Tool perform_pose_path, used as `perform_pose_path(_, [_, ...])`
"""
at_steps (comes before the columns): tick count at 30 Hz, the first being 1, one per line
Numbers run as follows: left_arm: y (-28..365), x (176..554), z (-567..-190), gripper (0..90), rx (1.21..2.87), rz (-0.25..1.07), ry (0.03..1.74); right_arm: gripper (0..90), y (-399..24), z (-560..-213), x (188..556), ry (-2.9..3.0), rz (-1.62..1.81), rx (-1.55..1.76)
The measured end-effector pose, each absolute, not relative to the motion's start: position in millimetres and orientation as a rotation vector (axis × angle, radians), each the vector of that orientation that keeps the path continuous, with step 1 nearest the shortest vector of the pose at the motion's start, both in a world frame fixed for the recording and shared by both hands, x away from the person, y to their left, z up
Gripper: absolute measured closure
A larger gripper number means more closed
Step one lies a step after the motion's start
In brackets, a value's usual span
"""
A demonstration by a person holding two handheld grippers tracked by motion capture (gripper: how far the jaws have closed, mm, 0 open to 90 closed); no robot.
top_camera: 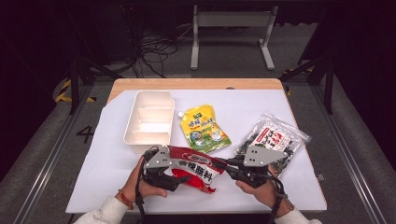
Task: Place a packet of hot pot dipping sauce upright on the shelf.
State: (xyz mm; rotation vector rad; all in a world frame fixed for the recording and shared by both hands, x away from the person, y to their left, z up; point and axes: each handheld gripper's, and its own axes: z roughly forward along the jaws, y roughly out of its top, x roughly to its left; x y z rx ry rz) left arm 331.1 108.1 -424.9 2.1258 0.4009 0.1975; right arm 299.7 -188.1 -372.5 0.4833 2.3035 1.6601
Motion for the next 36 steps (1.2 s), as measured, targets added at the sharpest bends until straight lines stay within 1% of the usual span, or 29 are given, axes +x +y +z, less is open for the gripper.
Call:
perform_pose_path(1, [108.1,333.0,-426.0,35.7,2.112,0.158,0.393,89.3,-188.1,-372.7,299.6,2.302,1.655,0.484])
perform_pose_path(4, [106.8,335.1,-429.8,50.9,2.109,0.143,0.399,89.2,-189.2,-373.6,300.5,2.294,1.656,0.497])
perform_pose_path(5, [107.5,335.5,-431.3,58.0,2.104,0.143,0.392,89.2,-189.6,-374.0,300.8,2.287,1.654,0.501])
perform_pose_path(6, [108.4,335.2,-432.9,68.0,2.097,0.141,0.389,89.2,-190.4,-374.3,301.1,2.283,1.656,0.507])
perform_pose_path(7, [108.7,335.0,-433.4,75.9,2.100,0.145,0.386,89.1,-191.4,-374.7,301.3,2.281,1.660,0.511])
perform_pose_path(9, [109.5,334.2,-433.9,87.3,2.100,0.146,0.375,88.8,-192.2,-376.1,301.9,2.275,1.654,0.526])
perform_pose_path(11, [111.0,334.7,-434.3,88.5,2.093,0.131,0.376,87.4,-192.7,-376.9,302.2,2.267,1.656,0.536])
perform_pose_path(13, [113.3,334.0,-432.9,89.0,2.076,0.119,0.388,80.6,-193.2,-376.6,301.9,2.253,1.644,0.558])
perform_pose_path(15, [115.4,332.8,-429.7,89.5,2.069,0.129,0.388,69.9,-194.8,-376.0,301.3,2.235,1.630,0.586])
perform_pose_path(17, [118.1,332.1,-426.7,89.6,2.050,0.132,0.393,64.2,-201.1,-374.5,301.1,2.221,1.621,0.629])
perform_pose_path(18, [119.4,332.2,-425.3,89.7,2.045,0.137,0.393,58.8,-204.3,-373.7,301.1,2.217,1.619,0.640])
perform_pose_path(19, [119.4,332.2,-425.3,89.7,2.045,0.137,0.393,58.8,-204.3,-373.7,301.1,2.217,1.619,0.640])
perform_pose_path(20, [121.3,331.9,-423.3,89.7,2.035,0.138,0.402,50.9,-207.3,-373.0,301.0,2.208,1.615,0.664])
perform_pose_path(21, [122.8,331.5,-421.3,89.8,2.025,0.141,0.404,47.3,-211.9,-372.3,300.7,2.207,1.610,0.705])
perform_pose_path(23, [125.3,331.1,-418.7,89.9,2.013,0.155,0.406,44.7,-219.2,-372.3,298.9,2.211,1.622,0.718])
perform_pose_path(26, [129.1,331.5,-413.2,90.0,2.000,0.167,0.409,36.4,-227.4,-371.9,296.0,2.211,1.601,0.760])
perform_pose_path(30, [136.6,330.1,-400.0,90.0,1.971,0.215,0.399,34.0,-234.0,-376.3,289.3,2.244,1.511,0.776])
perform_pose_path(36, [157.8,336.4,-379.6,89.9,1.901,0.279,0.430,34.3,-245.2,-394.0,277.6,2.305,1.337,0.809])
